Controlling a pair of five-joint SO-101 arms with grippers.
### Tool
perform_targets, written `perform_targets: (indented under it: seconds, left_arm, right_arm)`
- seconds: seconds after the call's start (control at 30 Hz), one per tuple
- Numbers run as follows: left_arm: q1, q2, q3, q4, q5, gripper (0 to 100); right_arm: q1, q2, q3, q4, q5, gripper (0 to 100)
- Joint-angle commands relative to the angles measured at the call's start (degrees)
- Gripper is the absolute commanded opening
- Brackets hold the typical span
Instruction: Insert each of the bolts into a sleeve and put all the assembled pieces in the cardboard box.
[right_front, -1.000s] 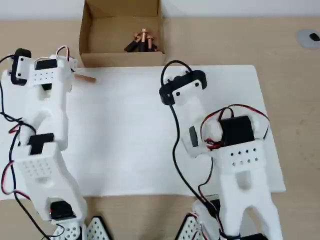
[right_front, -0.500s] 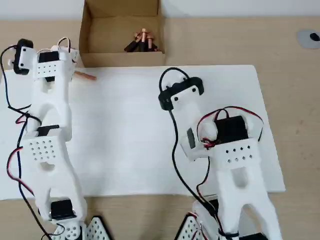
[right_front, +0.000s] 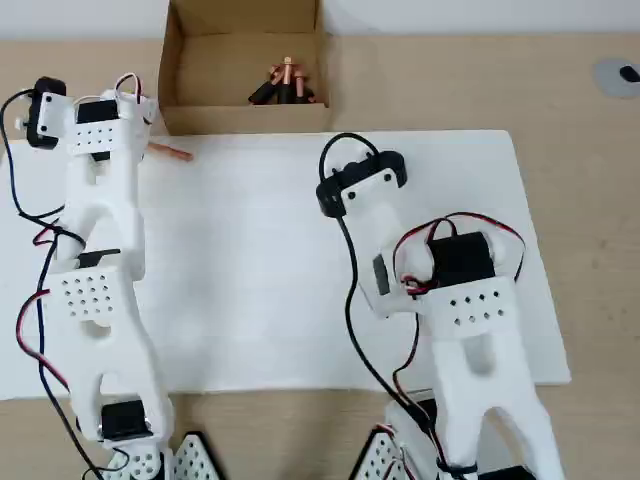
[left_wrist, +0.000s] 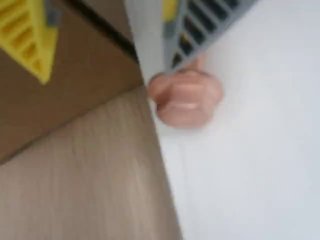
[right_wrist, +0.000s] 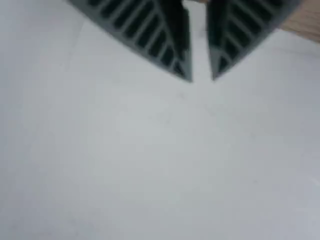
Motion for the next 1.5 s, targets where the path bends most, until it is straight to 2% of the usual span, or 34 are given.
perform_targets:
  seconds: [0.0,0.3,0.53,0.6,0.7,0.97,1.07,1.3,1.47]
  left_arm:
    - [0.18,1.27,-0.53,2.55,0.26,17]
    - [0.26,1.54,-1.67,10.55,-0.88,17]
    - [0.18,1.54,-1.67,10.81,-1.05,16]
    - [0.09,1.54,-1.67,10.81,-1.05,14]
    - [-0.18,1.54,-2.02,10.46,-2.02,1]
    - [0.09,0.84,-2.29,10.99,-3.16,1]
    - [0.18,-2.07,-6.51,16.88,-4.57,1]
    - [4.48,-11.74,-22.07,34.81,-15.12,1]
    - [5.89,-16.84,-30.59,42.11,-20.75,1]
  right_arm:
    - [1.01,-1.01,0.13,-0.88,0.62,2.5]
    - [1.01,-1.19,0.13,-0.62,0.62,2.5]
    - [1.01,-1.27,0.13,-0.53,0.62,2.5]
    - [1.01,-1.27,0.13,-0.53,0.62,2.5]
    - [1.01,-1.27,0.13,-0.53,0.62,2.5]
    - [1.01,-1.27,0.13,-0.53,0.62,2.5]
    - [1.01,-1.27,0.13,-0.53,0.62,2.5]
    - [1.01,-1.27,0.13,-0.79,0.62,2.5]
    - [1.01,-1.27,0.13,-0.53,0.62,2.5]
